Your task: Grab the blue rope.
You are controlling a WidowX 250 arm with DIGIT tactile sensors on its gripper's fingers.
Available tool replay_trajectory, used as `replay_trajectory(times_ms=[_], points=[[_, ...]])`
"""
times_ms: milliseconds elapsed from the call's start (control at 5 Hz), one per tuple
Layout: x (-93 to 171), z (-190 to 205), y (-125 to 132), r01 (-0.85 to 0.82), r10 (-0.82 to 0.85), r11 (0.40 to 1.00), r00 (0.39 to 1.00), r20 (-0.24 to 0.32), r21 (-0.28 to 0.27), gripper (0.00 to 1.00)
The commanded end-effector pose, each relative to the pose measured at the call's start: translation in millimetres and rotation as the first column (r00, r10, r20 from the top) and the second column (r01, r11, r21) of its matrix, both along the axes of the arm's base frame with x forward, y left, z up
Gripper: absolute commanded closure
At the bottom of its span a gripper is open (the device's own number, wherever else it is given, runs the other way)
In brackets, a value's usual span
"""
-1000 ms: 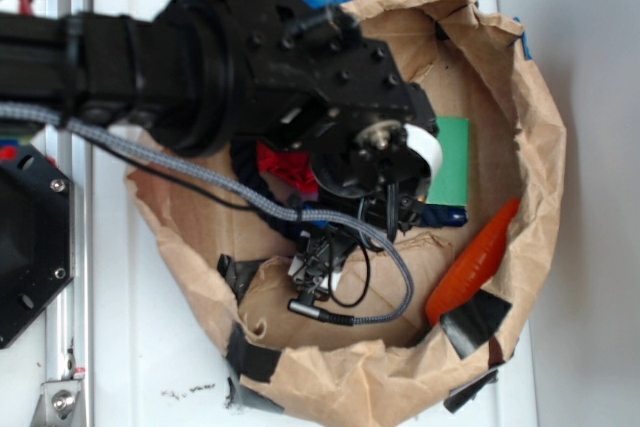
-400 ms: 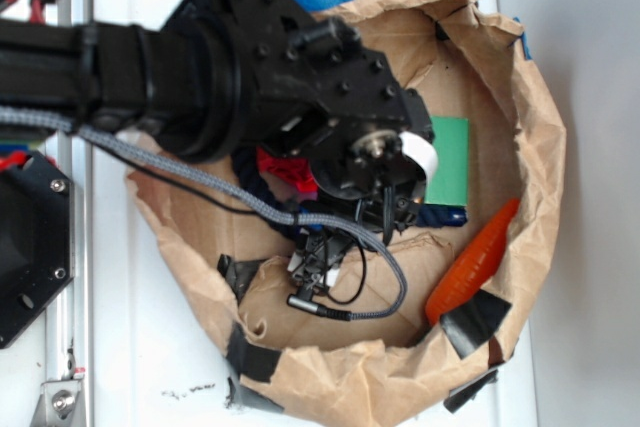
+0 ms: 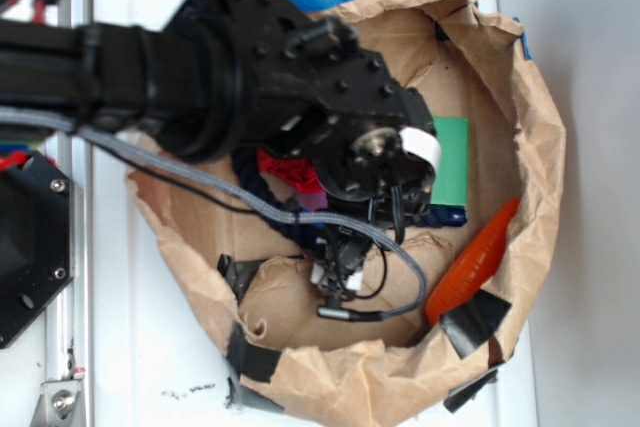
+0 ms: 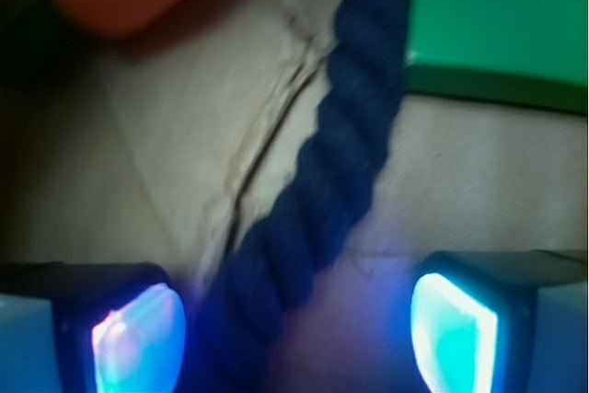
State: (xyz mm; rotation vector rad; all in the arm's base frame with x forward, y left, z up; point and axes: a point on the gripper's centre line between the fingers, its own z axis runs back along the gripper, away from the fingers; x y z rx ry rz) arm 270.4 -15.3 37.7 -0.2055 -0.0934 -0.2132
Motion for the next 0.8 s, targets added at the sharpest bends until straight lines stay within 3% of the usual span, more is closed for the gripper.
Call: replay_trajectory(times_ms=[0, 600], points=[[0.8, 5.4, -23.8, -0.095, 0.095, 0.996, 0.995, 0.044, -0.002, 0.00], [-0.2, -30.5, -27.9, -0.071, 0.071, 0.997, 0.997, 0.008, 0.021, 0.00]])
